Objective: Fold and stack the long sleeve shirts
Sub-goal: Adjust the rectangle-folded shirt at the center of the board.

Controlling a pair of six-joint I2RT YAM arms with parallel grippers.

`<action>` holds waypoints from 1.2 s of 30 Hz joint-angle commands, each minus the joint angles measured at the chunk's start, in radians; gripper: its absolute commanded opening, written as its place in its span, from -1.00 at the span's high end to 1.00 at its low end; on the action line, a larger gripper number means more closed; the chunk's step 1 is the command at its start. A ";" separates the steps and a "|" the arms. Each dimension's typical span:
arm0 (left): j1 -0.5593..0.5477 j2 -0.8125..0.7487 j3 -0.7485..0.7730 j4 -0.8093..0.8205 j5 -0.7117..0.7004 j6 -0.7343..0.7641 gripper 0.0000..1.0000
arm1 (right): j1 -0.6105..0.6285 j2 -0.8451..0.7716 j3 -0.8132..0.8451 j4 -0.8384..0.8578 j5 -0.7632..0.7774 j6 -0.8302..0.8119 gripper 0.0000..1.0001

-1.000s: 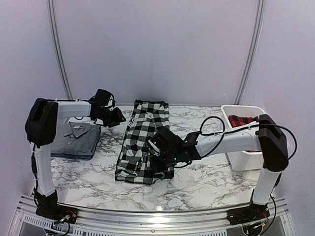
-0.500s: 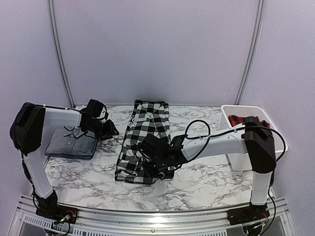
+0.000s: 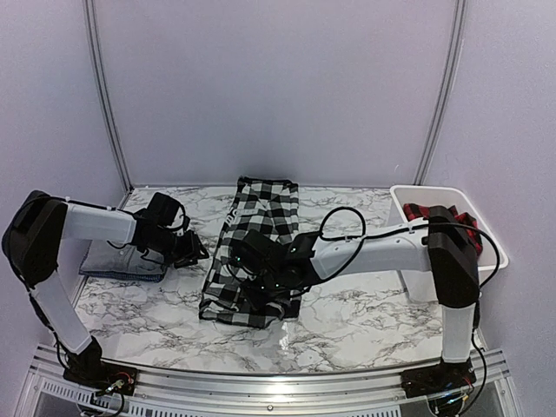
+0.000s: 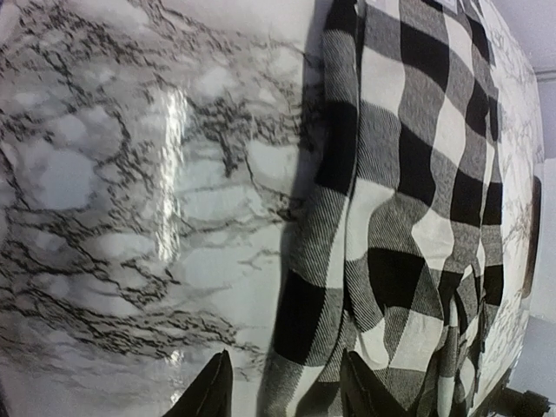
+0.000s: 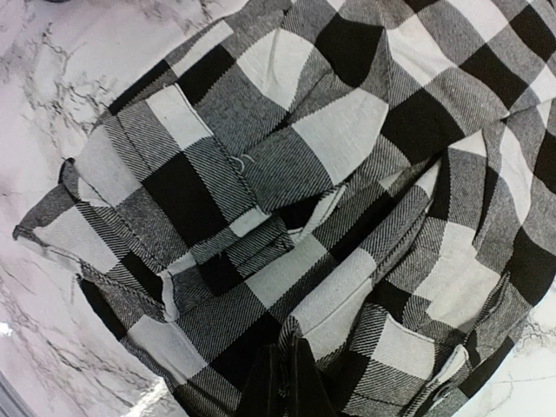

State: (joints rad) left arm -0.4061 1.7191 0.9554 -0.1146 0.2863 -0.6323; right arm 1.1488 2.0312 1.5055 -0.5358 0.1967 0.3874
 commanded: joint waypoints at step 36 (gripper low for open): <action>-0.131 0.036 -0.104 0.154 0.050 -0.076 0.43 | 0.033 0.150 0.189 0.057 -0.246 0.006 0.95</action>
State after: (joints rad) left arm -0.5308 1.7359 0.8570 0.0162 0.3172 -0.7021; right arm 1.1744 2.1433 1.6791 -0.5148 0.0170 0.3817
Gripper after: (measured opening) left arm 0.285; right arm 0.027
